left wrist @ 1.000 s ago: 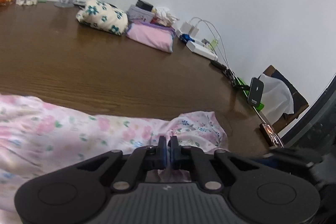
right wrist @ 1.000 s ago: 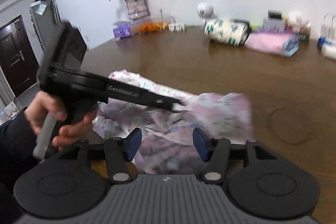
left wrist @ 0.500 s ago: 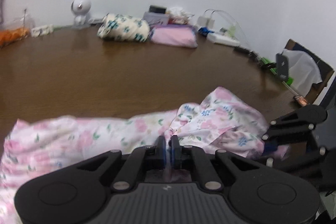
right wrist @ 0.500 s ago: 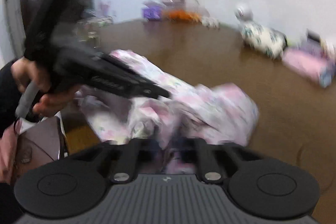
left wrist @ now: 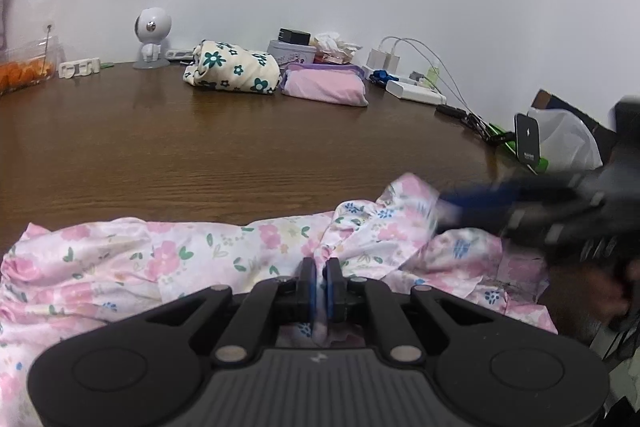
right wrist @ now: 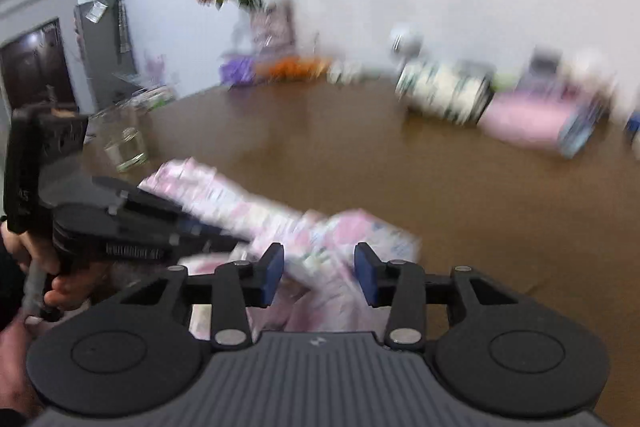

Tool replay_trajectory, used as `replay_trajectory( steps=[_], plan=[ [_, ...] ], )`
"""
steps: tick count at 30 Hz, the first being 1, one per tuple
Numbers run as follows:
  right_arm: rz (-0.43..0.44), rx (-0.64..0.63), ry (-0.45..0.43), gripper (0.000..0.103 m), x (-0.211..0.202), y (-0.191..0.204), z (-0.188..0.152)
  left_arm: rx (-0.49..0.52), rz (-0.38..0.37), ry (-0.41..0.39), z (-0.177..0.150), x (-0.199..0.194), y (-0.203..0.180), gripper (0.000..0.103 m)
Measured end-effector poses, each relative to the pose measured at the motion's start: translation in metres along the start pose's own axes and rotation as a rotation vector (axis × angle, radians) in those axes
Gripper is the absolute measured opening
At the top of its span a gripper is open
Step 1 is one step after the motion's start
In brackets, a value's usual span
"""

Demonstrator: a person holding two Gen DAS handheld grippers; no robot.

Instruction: Fold clothes

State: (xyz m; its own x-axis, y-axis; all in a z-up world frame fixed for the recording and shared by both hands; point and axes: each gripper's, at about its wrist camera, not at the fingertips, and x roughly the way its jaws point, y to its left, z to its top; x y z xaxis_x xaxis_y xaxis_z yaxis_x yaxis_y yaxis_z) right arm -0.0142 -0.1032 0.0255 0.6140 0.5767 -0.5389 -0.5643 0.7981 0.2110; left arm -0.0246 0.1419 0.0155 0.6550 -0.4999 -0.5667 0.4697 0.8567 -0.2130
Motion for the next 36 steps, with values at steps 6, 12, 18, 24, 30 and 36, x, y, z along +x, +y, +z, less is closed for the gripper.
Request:
replay_trajectory(
  steps=[6, 12, 18, 24, 30, 36],
  plan=[
    [0.171, -0.008, 0.070, 0.044, -0.008, -0.012, -0.011, -0.043, -0.034, 0.002, 0.002, 0.001, 0.009, 0.007],
    [0.188, -0.155, -0.017, 0.079, -0.034, -0.003, -0.003, 0.010, -0.033, 0.010, 0.003, 0.001, 0.005, 0.007],
    [0.240, -0.197, 0.102, 0.067, 0.005, 0.011, 0.007, -0.079, -0.070, 0.018, 0.004, 0.002, 0.017, 0.007],
    [0.098, -0.341, 0.114, 0.043, 0.013, 0.038, -0.016, -0.181, -0.039, -0.096, 0.006, -0.029, 0.030, 0.038],
    [-0.042, -0.212, 0.121, 0.022, 0.002, 0.031, -0.014, -0.196, 0.022, -0.129, 0.002, -0.056, 0.028, 0.041],
    [-0.268, -0.073, 0.078, 0.022, -0.028, 0.008, -0.029, -0.225, 0.005, -0.055, -0.005, -0.041, 0.019, 0.044]
  ],
)
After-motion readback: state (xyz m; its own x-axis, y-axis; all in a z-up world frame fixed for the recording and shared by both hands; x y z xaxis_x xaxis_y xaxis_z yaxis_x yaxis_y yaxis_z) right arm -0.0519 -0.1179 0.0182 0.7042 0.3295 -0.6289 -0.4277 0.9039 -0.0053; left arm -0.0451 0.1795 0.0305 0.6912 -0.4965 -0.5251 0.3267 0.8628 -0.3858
